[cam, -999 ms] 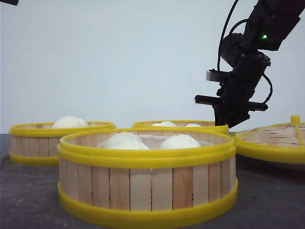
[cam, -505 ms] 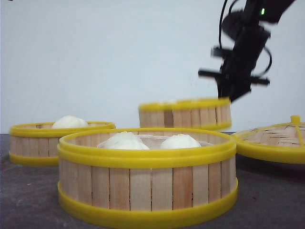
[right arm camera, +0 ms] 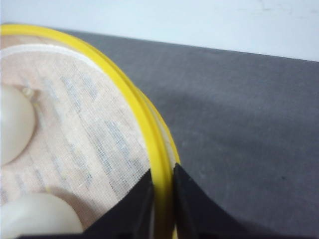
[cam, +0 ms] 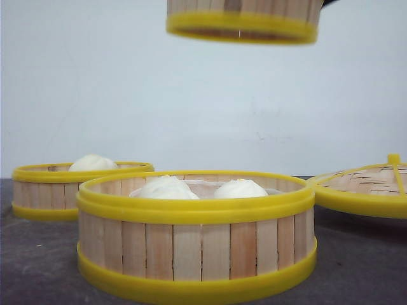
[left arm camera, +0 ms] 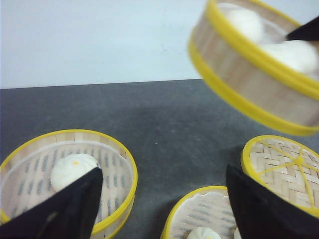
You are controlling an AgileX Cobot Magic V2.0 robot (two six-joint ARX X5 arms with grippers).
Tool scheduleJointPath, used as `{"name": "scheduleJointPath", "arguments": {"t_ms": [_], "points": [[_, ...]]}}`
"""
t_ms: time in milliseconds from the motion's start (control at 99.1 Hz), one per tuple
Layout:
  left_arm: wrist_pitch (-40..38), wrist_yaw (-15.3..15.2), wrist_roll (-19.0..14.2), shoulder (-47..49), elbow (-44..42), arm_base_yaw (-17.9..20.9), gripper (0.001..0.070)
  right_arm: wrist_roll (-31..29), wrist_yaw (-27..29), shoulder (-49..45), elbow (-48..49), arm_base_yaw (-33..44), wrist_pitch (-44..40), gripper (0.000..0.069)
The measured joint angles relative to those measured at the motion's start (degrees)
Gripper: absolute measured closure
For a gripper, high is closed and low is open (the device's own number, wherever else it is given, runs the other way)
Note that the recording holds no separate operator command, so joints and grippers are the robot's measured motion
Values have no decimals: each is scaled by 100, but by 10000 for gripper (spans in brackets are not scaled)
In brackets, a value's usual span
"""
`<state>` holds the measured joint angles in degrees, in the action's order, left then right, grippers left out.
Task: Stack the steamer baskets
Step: 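Lift the basket with the right gripper and carry it over the nearest basket, then lower the held basket onto the nearest basket with the right gripper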
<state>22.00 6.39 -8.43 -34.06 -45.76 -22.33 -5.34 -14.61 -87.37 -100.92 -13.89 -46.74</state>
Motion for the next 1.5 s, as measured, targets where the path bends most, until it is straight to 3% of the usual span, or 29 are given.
{"name": "scheduleJointPath", "arguments": {"t_ms": [363,505,767,1181,1504], "points": [[372,2,0,389,0,0,230,516,0,645,-17,-717,-1279,656],[435,0,0,533,0,0,230,603,24,608,166,-1025,-1246,656],[483,2,0,669,0,0,230,605,35,610,1220,-1458,-706,656],[531,0,0,686,0,0,230,435,251,605,3355,-1561,1257,656],[568,0,2,686,0,0,230,254,219,245,3587,-1569,1683,656]]}}
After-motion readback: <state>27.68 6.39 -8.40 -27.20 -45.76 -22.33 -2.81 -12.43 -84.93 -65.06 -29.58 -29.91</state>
